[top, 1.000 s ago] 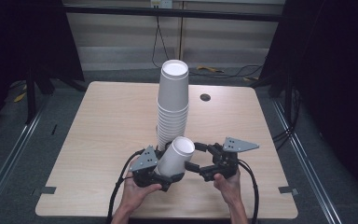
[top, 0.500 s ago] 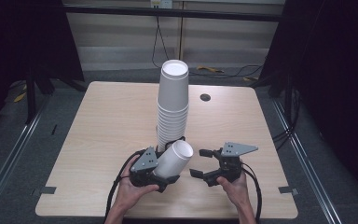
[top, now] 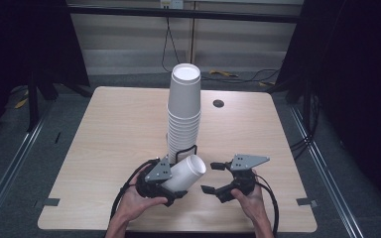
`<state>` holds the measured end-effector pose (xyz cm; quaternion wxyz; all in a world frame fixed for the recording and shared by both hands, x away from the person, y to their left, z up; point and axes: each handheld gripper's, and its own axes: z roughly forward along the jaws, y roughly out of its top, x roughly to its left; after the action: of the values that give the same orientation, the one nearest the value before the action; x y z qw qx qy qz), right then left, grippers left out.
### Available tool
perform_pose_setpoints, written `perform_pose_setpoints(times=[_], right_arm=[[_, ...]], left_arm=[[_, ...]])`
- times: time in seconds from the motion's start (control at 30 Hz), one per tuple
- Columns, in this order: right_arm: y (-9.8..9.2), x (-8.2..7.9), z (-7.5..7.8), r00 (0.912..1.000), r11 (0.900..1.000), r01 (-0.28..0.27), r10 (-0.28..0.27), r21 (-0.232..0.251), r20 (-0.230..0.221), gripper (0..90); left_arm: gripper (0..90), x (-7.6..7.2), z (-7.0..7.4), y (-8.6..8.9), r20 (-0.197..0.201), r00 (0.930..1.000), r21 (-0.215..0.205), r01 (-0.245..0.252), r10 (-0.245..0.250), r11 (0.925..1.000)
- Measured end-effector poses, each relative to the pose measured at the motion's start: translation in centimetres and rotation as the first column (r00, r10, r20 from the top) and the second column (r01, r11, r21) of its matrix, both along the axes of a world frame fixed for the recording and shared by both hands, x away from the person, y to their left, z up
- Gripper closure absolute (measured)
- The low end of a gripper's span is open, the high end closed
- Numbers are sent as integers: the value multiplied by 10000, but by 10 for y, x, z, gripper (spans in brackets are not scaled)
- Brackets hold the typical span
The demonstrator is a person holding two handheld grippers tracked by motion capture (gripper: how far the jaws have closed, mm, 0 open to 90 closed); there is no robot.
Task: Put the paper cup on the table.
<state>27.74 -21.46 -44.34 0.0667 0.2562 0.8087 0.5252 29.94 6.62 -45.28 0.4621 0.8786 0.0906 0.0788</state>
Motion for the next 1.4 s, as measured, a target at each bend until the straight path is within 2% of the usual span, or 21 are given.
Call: perform_pose_setpoints(times=[0.13,0.3,0.5,0.57,0.63,0.77,0.8,0.9,0.93,1.03,1.07,1.1,1.13,1.17,1.23,1.3,1.33,1.37,1.4], right_arm=[[1,0,0,9999,9997,-154,154,-188,10,134],[5,-1,0,9994,9953,-341,338,-901,-50,150],[7,0,2,9978,9910,-656,644,-1164,-136,152],[8,1,3,9974,9897,-725,715,-1231,-124,152],[9,2,3,9952,9854,-964,927,-1403,-326,156],[12,5,5,9950,9783,-982,928,-1826,-379,153],[12,5,5,9948,9776,-996,941,-1855,-387,148],[13,6,5,9918,9659,-1188,1045,-2299,-731,142],[14,6,5,9918,9601,-1192,1036,-2530,-742,140],[15,8,5,9887,9516,-1353,1115,-2760,-1002,156],[16,8,5,9898,9515,-1284,1053,-2796,-960,161],[16,10,5,9863,9509,-1458,1182,-2730,-1152,189],[17,11,6,9836,9473,-1596,1288,-2776,-1260,226],[17,12,6,9861,9414,-1553,1294,-2994,-1046,225],[18,14,6,9890,9340,-1348,1065,-3308,-1024,183],[18,16,6,9875,9366,-1440,1153,-3193,-1072,190],[19,17,6,9855,9327,-1564,1254,-3248,-1146,187],[19,17,6,9829,9298,-1690,1346,-3271,-1254,181],[20,18,6,9809,9275,-1786,1416,-3285,-1335,162]], left_arm=[[149,0,5,0,182,9998,611,96,-107,9981],[149,1,8,-2,159,9997,1035,183,-200,9945],[149,3,12,-9,162,9988,1776,424,-460,9832],[149,4,13,-11,94,9983,1871,552,-579,9808],[149,4,15,-14,240,9975,2175,600,-668,9742],[149,1,14,-22,213,9961,2449,775,-853,9664],[149,0,13,-25,230,9958,2659,797,-890,9607],[149,-1,11,-28,200,9960,3073,772,-875,9485],[149,0,10,-28,223,9959,3087,765,-876,9481],[150,0,10,-31,49,9952,3272,903,-972,9406],[150,0,10,-32,109,9943,3408,957,-1057,9352],[150,-1,10,-33,209,9955,3411,802,-928,9366],[150,-1,11,-33,128,9952,3491,865,-970,9331],[150,0,12,-34,132,9946,3502,922,-1034,9321],[151,0,12,-34,79,9945,3521,952,-1047,9311],[151,1,13,-35,99,9937,3695,998,-1113,9239],[151,1,13,-36,81,9937,3719,1011,-1121,9227],[151,0,12,-37,100,9946,3651,926,-1033,9264],[151,1,13,-37,144,9932,3803,1016,-1158,9193]])
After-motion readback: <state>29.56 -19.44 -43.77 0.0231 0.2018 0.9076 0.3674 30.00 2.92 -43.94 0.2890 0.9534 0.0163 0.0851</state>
